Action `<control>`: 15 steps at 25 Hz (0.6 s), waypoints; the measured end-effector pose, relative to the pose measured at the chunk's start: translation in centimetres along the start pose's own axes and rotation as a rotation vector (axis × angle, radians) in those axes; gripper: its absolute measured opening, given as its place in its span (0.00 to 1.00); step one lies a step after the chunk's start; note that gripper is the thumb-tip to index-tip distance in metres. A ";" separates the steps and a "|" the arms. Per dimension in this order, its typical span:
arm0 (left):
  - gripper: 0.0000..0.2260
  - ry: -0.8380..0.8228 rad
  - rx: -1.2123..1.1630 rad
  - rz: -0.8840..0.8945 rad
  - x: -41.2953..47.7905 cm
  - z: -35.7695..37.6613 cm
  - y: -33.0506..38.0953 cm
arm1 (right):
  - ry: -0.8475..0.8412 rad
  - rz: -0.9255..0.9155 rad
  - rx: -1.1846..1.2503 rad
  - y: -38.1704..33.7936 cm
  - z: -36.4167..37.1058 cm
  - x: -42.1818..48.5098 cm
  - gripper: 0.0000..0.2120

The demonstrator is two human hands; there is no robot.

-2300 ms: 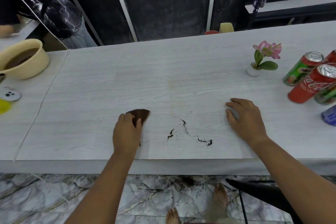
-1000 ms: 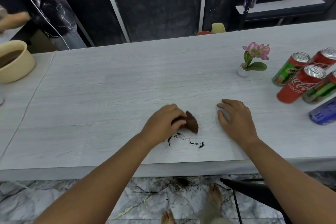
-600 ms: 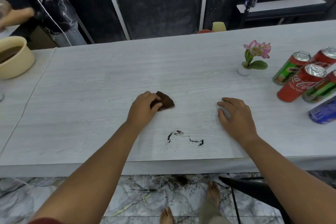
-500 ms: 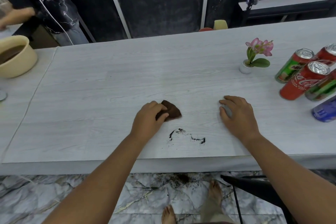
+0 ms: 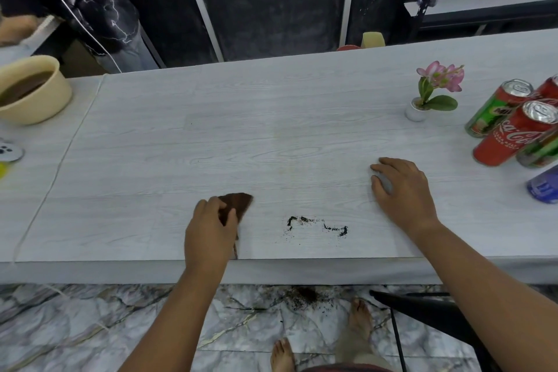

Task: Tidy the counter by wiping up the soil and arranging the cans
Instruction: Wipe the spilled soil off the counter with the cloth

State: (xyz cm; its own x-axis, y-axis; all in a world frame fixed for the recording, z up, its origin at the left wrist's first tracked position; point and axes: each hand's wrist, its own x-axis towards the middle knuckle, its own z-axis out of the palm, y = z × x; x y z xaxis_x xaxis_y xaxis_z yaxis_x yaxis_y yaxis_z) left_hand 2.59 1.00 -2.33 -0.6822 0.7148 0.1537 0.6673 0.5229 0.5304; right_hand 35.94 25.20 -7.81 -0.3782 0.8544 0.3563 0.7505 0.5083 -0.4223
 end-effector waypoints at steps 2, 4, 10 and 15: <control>0.05 -0.015 0.007 0.040 -1.9 1.2 0.7 | 0.001 0.000 0.000 -0.1 0.0 -0.1 0.13; 0.04 -0.031 -0.003 0.100 -3.2 2.5 2.5 | 0.004 0.005 0.003 -0.3 -0.2 -0.1 0.13; 0.05 -0.140 -0.091 0.228 -5.5 6.0 8.2 | 0.001 0.018 0.004 -0.8 -0.6 0.0 0.13; 0.07 -0.095 -0.157 0.199 -2.2 5.2 6.8 | 0.009 0.016 0.013 -0.6 -0.6 -0.2 0.13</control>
State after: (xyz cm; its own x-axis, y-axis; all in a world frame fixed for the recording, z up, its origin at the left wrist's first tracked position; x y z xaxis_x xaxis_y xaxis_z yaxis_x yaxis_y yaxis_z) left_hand 10.18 5.42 -3.40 -0.5061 0.8406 0.1932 0.7259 0.2941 0.6217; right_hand 35.87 24.68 -7.10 -0.3609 0.8617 0.3567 0.7492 0.4957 -0.4392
